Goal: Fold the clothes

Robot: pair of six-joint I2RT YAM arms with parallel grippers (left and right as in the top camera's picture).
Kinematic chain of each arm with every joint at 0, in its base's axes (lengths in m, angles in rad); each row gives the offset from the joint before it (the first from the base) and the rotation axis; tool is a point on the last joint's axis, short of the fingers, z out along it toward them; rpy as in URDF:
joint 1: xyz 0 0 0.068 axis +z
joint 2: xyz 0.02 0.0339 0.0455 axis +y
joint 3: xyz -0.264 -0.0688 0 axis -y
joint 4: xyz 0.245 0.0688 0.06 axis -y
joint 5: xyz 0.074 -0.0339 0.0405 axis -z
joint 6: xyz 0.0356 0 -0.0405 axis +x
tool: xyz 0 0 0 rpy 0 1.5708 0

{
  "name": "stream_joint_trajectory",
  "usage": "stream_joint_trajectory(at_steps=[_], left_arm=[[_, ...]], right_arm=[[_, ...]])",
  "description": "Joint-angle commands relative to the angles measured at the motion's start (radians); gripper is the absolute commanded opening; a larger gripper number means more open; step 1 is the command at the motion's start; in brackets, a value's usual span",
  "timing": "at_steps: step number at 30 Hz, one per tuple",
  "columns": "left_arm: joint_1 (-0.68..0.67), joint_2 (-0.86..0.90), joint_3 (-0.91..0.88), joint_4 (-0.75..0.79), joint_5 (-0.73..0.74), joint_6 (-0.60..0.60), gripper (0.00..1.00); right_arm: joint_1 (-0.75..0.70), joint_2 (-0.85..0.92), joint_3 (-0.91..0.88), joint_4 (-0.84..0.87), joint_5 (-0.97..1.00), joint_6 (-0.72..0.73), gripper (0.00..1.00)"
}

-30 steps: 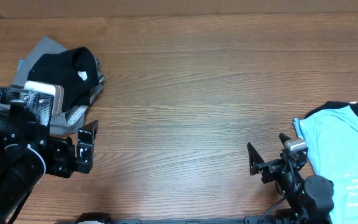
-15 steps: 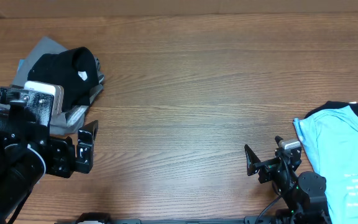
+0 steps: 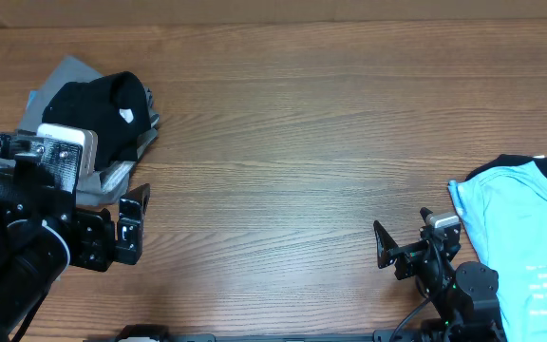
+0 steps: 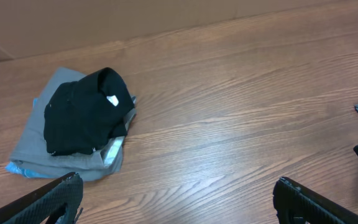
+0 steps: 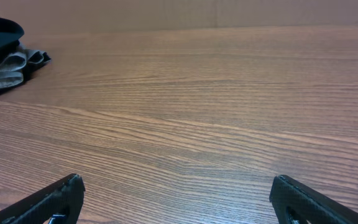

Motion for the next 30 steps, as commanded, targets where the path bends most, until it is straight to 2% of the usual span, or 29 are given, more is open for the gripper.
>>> stream_joint_trajectory(at_steps=[1,14,19,23,30], left_arm=[[-0.007,-0.001,0.001,0.002,-0.006,-0.014,1.00],[-0.007,0.001,-0.003,0.027,-0.014,0.001,1.00],[-0.006,-0.067,-0.163,0.292,0.026,-0.003,1.00],[-0.006,-0.206,-0.475,0.607,0.074,-0.003,1.00],[-0.006,-0.464,-0.977,1.017,0.093,-0.014,1.00]], right_arm=[[-0.005,-0.012,-0.009,0.006,-0.005,-0.007,1.00],[-0.005,-0.012,-0.009,0.006,-0.005,-0.007,1.00],[-0.005,-0.012,-0.009,0.006,-0.005,-0.007,1.00],[-0.005,-0.012,-0.010,0.006,-0.005,-0.007,1.00],[-0.005,-0.012,-0.009,0.006,-0.005,-0.007,1.00]])
